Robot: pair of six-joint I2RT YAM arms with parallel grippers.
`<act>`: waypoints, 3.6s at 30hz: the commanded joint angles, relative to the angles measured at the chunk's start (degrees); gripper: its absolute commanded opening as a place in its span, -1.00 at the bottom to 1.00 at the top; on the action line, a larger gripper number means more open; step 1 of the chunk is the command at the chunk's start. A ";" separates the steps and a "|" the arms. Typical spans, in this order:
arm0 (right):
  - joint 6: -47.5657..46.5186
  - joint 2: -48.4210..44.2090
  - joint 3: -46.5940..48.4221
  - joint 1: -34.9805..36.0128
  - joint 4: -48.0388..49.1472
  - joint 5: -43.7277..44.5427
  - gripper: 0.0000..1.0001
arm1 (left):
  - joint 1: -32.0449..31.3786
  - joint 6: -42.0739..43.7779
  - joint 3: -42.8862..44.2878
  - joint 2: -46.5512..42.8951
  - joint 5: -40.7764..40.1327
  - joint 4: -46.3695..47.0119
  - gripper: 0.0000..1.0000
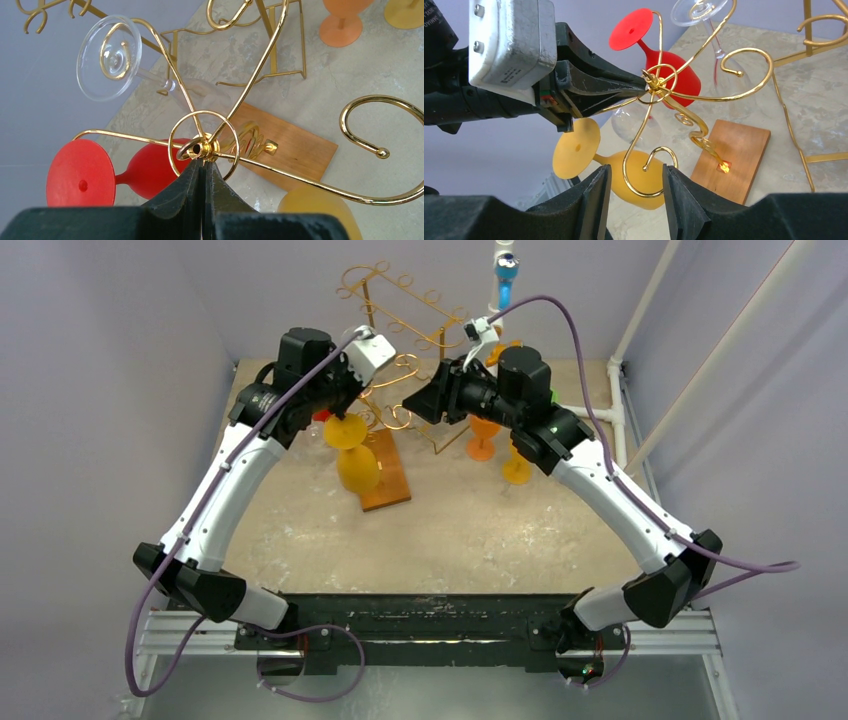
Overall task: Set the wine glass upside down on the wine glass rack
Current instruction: Adjust the wine rack at the center of the board, then pick up the wine glass at the center of the board.
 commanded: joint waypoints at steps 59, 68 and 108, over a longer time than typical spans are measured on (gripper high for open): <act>3.97 -4.69 -9.74 0.48 2.18 -2.02 0.51 | 1.35 3.43 -0.73 -3.50 -4.77 0.97 -0.73; -1.30 -10.15 -12.52 -11.30 -10.09 9.11 0.98 | 1.35 2.83 1.19 -5.57 -3.61 -1.60 0.21; -7.10 -6.47 -19.70 -17.11 -14.81 23.78 -1.00 | 1.35 0.07 4.95 -11.38 4.31 -8.90 0.52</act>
